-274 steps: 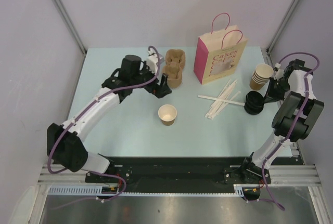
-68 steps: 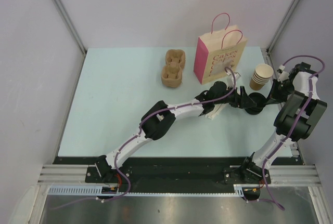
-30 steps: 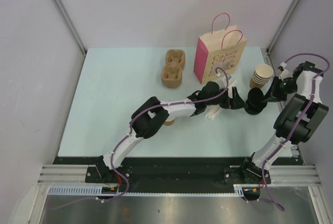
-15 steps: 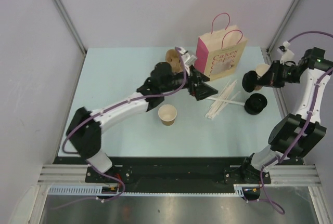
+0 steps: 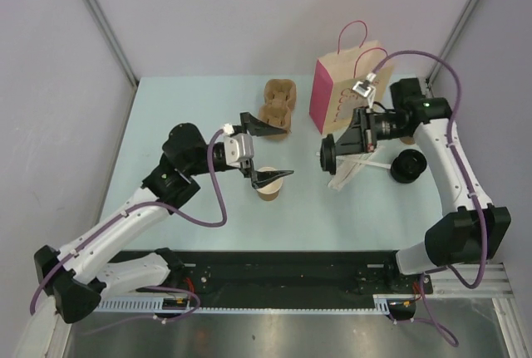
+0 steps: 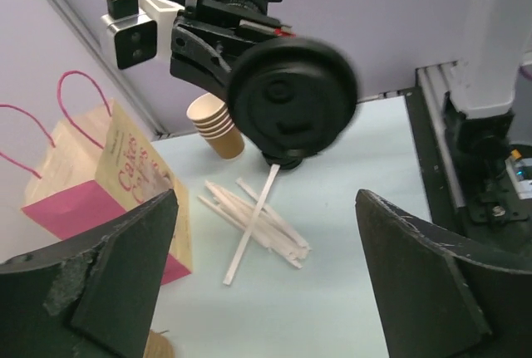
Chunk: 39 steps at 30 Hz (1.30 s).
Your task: Pack the takeout coffee
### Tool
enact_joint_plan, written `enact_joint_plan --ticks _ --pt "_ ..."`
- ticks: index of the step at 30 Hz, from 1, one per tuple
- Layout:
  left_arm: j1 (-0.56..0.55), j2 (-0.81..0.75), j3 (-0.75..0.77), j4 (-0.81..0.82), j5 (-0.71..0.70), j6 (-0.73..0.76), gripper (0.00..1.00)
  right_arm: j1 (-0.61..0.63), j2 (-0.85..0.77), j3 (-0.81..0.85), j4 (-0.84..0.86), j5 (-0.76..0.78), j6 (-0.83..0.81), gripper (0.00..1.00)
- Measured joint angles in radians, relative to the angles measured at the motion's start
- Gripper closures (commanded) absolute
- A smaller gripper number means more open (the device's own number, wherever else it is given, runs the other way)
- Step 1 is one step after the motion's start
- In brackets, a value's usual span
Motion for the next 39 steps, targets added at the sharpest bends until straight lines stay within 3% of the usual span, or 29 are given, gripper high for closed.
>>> enact_joint_plan --ticks 7,12,15,20,22,25,30,39 --pt "-0.080 0.019 -0.031 0.053 -0.069 0.157 0.27 0.252 0.002 0.000 0.204 -0.042 0.279 1.00" --pt "-0.163 -0.048 -0.142 0.151 -0.139 0.265 0.32 0.277 0.007 0.010 0.328 -0.050 0.415 1.00" --pt "-0.171 -0.061 -0.163 0.172 -0.190 0.236 0.34 0.264 0.017 0.055 0.394 -0.051 0.460 1.00" --pt "-0.082 -0.056 -0.139 0.173 -0.232 -0.032 0.33 0.215 -0.033 0.045 0.817 -0.008 0.679 1.00" --pt "0.011 -0.039 -0.105 0.181 -0.206 -0.225 0.33 0.190 -0.077 0.013 1.012 0.048 0.761 1.00" --pt "0.159 0.007 -0.077 0.258 -0.126 -0.506 0.36 0.167 -0.125 0.011 1.174 0.129 0.787 1.00" --pt "0.321 0.132 -0.072 0.487 0.002 -0.977 0.32 0.220 -0.191 0.030 1.243 0.252 0.665 1.00" --pt "0.328 0.173 0.025 0.766 0.109 -1.375 0.37 0.371 -0.225 0.034 1.283 0.366 0.435 1.00"
